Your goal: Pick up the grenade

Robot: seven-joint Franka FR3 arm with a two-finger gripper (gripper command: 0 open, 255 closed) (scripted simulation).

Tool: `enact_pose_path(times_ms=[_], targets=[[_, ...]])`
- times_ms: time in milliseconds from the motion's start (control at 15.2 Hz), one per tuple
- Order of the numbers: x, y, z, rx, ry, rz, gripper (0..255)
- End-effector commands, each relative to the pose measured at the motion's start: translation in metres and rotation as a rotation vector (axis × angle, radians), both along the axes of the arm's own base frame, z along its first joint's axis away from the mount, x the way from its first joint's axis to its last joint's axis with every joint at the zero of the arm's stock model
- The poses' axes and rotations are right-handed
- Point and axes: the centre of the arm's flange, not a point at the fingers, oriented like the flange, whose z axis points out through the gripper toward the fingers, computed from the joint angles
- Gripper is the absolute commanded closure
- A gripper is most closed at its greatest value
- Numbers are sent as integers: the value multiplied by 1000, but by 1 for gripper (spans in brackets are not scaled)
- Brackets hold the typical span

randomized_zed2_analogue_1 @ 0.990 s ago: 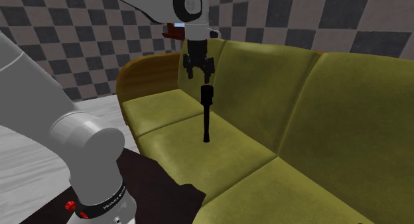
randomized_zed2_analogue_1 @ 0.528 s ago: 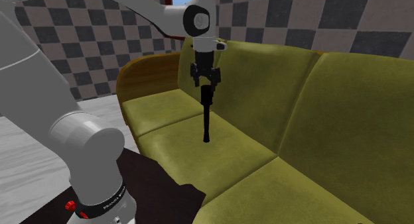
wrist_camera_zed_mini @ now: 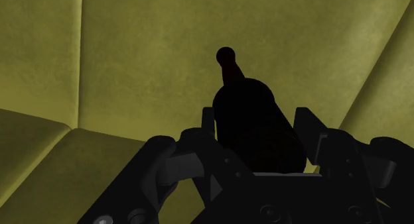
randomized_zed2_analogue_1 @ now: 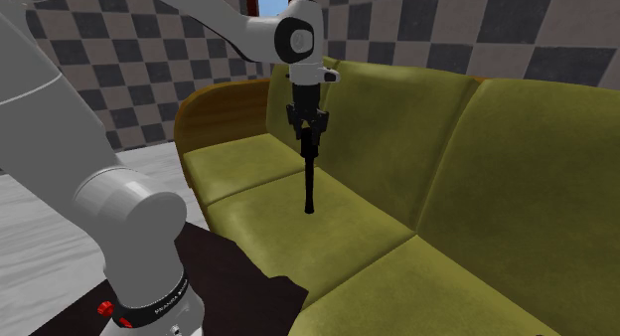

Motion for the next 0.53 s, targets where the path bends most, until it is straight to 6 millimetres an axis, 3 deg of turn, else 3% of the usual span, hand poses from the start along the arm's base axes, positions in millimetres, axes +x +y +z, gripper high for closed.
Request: enact_pose_path(times_ms=[0, 330, 462], targets=[[0, 0, -1, 0, 2, 0, 255], [0, 0, -1, 0, 2, 0, 255], [0, 0, 9, 0, 2, 0, 255]])
